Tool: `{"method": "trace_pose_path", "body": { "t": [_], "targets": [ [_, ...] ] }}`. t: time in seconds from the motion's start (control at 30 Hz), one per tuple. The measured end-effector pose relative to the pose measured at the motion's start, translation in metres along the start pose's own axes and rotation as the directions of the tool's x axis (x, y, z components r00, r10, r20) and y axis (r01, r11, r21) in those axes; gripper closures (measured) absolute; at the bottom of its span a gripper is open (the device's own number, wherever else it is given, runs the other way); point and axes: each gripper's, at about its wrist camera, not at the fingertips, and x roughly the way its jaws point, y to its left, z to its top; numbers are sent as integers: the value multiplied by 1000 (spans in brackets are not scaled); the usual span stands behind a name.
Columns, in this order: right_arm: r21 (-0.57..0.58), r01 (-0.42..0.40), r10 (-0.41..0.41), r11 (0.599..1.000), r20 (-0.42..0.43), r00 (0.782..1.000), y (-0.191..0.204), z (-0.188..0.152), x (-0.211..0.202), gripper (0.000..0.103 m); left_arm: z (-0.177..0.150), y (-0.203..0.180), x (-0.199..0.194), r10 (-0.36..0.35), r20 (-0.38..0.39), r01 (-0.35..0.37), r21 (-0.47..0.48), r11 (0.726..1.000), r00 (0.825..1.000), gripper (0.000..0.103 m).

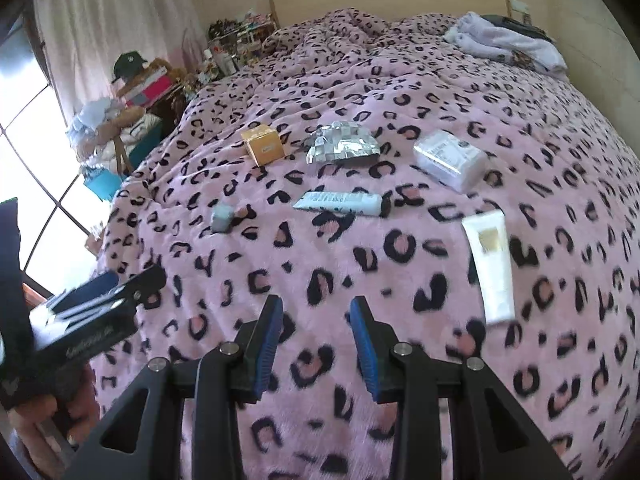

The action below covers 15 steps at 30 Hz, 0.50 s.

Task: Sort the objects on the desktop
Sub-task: 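Move both tools back over the items on the bed, then grasp the blue-grey triangular sponge with the left tool while the right tool grasps the floral tube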

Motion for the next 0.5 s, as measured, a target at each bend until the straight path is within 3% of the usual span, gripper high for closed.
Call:
{"method": "trace_pose_path", "body": {
  "t": [0.3,0.5],
  "targets": [
    [-7,-9,8,1000,-47,999,-6,45,38,67,60,5,87,34,-74,-35,-11,999,997,16],
    [-139,-3,-13,990,-112,994,1,70,77,67,59,3,127,41,-124,-41,2,999,991,16]
  ]
}}
